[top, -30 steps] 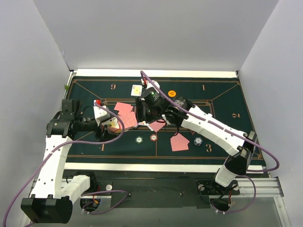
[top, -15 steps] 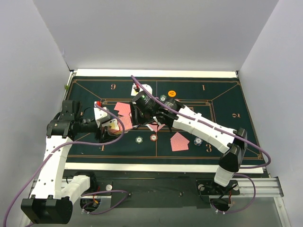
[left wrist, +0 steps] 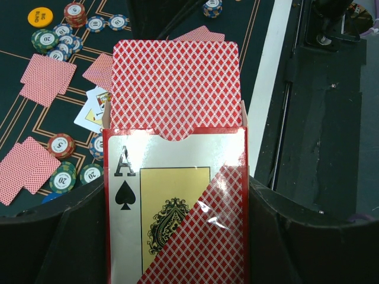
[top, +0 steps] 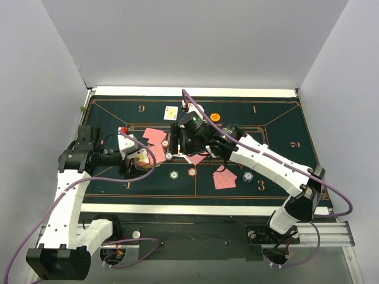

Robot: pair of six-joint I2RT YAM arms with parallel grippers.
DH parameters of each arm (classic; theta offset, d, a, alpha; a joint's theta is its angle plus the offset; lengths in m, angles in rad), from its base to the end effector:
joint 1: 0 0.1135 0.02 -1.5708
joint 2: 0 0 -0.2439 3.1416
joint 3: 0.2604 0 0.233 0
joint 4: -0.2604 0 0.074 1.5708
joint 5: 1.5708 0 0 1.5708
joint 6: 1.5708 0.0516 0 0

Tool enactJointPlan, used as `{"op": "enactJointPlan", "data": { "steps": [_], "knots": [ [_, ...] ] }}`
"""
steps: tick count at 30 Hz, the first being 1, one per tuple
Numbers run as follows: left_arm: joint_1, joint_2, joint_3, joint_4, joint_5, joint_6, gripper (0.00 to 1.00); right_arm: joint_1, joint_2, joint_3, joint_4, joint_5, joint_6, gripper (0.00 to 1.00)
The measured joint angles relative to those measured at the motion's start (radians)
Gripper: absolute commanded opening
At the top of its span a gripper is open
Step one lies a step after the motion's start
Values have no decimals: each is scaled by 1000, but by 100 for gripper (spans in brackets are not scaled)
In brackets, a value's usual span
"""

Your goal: Distribute texas hold em gaming equipment

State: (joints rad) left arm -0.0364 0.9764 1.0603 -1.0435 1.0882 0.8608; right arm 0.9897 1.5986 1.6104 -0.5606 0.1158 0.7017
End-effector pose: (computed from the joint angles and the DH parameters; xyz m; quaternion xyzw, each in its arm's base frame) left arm 0.1572 -0.0515 0.3140 0.4942 0.6677 -0.3492 0.4336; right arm 0.2015 0.2960 0.3546 -0.0969 0.8658 0.3319 0.3616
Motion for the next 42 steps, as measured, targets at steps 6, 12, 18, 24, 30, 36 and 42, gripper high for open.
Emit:
{"op": "enactJointPlan", "data": {
  "steps": [6, 12, 18, 24, 30, 36, 42],
  "knots": [
    [0, 0, 0, 0, 0, 1, 0, 3, 1, -1, 51, -51, 24, 62],
    [1, 0, 0, -4, -13, 5, 0, 19, 48, 27, 70, -79, 37, 62],
    [1, 2, 0, -17, -44, 10, 0, 20, 84, 41, 71, -100, 53, 62],
    [2, 2, 0, -23, -46, 10, 0, 20, 85, 41, 95, -128, 81, 62],
    [4, 2, 0, -23, -51, 10, 0, 20, 85, 26, 154, -157, 121, 61],
    [5, 2, 0, -23, -52, 8, 0, 20, 85, 14, 166, -159, 136, 61],
    [5, 2, 0, -22, -52, 7, 0, 22, 85, -27, 174, -157, 132, 62]
  ]
}}
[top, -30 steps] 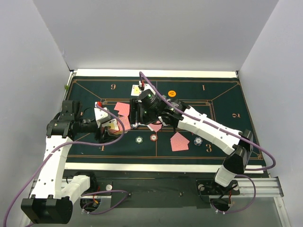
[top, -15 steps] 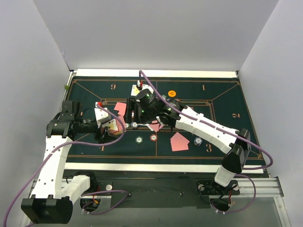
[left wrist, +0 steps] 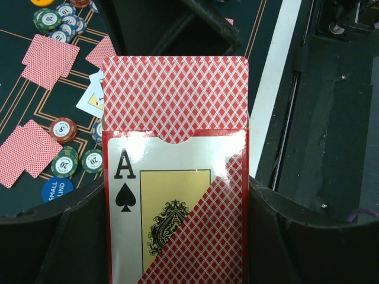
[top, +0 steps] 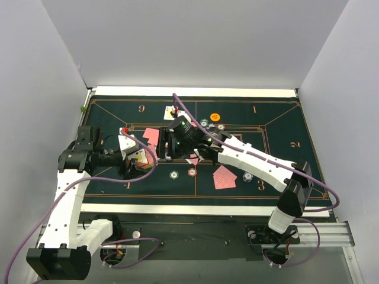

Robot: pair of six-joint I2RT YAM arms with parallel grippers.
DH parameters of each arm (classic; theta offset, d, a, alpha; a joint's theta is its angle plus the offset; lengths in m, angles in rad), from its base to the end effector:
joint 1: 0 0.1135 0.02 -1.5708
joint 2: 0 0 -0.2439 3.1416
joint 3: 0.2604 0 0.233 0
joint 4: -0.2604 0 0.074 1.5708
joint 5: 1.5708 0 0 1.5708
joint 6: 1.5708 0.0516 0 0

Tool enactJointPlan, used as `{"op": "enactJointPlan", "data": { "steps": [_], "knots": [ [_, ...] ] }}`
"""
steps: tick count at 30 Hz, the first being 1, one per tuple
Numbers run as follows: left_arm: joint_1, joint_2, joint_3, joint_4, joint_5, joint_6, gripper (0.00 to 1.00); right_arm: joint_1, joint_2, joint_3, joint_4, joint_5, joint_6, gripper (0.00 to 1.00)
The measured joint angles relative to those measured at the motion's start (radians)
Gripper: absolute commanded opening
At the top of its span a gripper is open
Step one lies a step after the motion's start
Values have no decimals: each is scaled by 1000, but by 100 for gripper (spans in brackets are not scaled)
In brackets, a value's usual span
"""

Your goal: Distribute texas hold em gaming equipment

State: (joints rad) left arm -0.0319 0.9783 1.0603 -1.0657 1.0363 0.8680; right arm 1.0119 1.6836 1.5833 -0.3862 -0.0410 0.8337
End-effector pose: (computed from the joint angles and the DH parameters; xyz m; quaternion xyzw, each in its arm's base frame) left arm 0.1573 -0.0494 0.3106 0.4907 0.6865 -0.3312 0.4222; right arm 0.2042 0.3305 0.3343 -0.0867 0.8521 0.4219 0.2974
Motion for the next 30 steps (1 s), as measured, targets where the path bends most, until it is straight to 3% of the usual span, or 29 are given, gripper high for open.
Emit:
{"op": "enactJointPlan", "data": {
  "steps": [14, 30],
  "knots": [
    [-2, 0, 0, 1, 10, 1, 0, 10, -70, 3, -113, 109, -96, 62],
    [-2, 3, -11, -1, 2, 21, 0, 82, -2, 128, -174, 138, -136, 62]
  ]
}}
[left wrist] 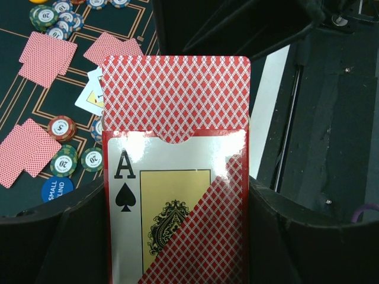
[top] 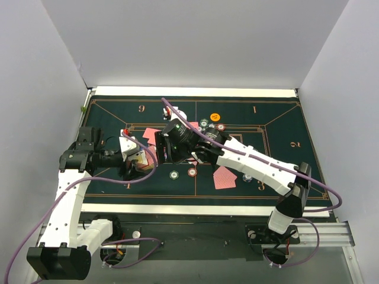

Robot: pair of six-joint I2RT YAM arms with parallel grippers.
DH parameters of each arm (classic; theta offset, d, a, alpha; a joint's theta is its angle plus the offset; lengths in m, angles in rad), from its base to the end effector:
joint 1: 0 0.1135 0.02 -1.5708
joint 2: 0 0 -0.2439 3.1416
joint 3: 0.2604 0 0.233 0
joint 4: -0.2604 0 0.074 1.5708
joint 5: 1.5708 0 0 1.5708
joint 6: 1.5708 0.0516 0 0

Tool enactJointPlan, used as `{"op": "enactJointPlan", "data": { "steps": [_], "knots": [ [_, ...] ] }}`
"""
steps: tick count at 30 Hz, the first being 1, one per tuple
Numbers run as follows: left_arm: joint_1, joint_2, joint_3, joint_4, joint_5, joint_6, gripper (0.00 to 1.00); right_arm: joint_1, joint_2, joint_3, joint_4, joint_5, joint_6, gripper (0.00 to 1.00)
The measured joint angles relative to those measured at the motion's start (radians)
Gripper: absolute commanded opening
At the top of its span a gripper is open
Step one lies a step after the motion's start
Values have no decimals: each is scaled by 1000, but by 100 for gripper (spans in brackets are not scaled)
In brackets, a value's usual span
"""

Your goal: Distribute texas hold em gaming equipment

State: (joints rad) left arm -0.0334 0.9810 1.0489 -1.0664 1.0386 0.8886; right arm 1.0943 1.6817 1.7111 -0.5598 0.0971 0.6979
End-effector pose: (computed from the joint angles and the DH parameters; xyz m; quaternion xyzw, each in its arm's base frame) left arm 0.1576 -0.0498 0.3071 0.4960 0.6836 -0.3316 0.4204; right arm 0.1780 0.3340 0.3591 -0.1470 0.8545 0.3614 0.3430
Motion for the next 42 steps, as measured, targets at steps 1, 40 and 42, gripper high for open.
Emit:
{"op": "enactJointPlan", "data": {
  "steps": [1, 40, 42],
  "knots": [
    [0, -1, -4, 0, -4, 10, 0, 0, 8, 0, -4, 0, 0, 62],
    [127, 446, -206, -27, -62, 724, 0, -426, -443, -591, 118, -110, 87, 64],
    [127, 488, -188, -62, -62, 777, 0, -435, -443, -592, 126, -123, 90, 64]
  ]
}}
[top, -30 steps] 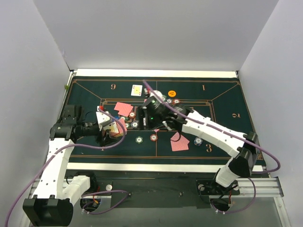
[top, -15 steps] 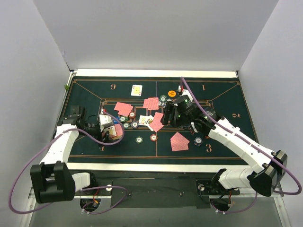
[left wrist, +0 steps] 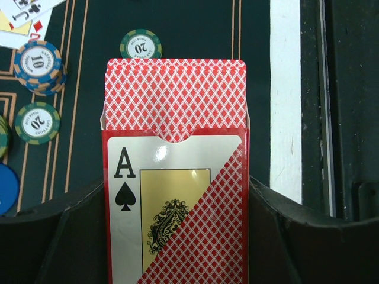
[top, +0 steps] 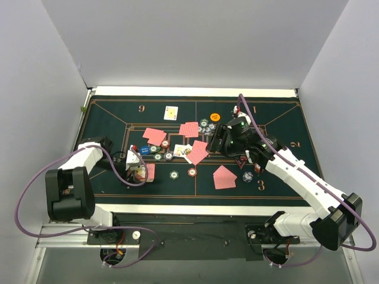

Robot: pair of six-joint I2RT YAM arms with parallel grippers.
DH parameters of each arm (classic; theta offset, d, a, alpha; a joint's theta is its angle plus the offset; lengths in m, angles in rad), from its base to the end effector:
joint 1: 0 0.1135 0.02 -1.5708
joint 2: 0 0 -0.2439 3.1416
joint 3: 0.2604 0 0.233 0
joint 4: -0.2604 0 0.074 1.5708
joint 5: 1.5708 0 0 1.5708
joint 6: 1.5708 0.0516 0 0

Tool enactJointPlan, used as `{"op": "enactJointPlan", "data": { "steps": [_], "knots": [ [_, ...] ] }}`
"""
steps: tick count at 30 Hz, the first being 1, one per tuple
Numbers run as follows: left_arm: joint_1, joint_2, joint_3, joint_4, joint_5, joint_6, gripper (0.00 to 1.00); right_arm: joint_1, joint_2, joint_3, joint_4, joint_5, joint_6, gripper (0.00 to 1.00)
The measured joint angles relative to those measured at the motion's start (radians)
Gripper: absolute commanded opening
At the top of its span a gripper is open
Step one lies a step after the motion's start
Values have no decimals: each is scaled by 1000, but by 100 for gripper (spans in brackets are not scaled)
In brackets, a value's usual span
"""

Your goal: Distribute texas hold em gaming equipment

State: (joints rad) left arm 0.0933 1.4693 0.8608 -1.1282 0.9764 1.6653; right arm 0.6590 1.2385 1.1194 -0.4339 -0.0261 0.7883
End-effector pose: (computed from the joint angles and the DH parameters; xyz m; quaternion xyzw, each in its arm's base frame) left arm 0.2004 -0.0242 0.1752 0.5953 0.6495 -0.3544 0.3134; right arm 0.2189 0.1713 0.3109 0.0501 0.8718 0.3311 0.3575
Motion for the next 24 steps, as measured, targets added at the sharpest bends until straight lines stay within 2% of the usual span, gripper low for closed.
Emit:
{"op": "enactJointPlan", "data": {
  "steps": [2, 4, 10, 17, 21, 24],
  "knots": [
    [0, 40, 29, -40, 0, 59, 3, -13, 0, -1, 6, -10, 2, 64],
    [0, 80, 67, -88, 1, 132, 10, -22, -2, -6, 13, -16, 6, 64],
    [-9, 107, 106, -142, -14, 254, 11, -39, -6, -27, 21, -32, 24, 64],
    [-38, 105, 105, -129, -64, 288, 11, -43, -6, -34, 34, -43, 43, 64],
    [-49, 89, 75, -64, -101, 271, 11, -43, -8, -44, 45, -43, 50, 64],
    [-58, 83, 61, -24, -130, 252, 16, -43, -10, -49, 48, -43, 52, 64]
  ]
}}
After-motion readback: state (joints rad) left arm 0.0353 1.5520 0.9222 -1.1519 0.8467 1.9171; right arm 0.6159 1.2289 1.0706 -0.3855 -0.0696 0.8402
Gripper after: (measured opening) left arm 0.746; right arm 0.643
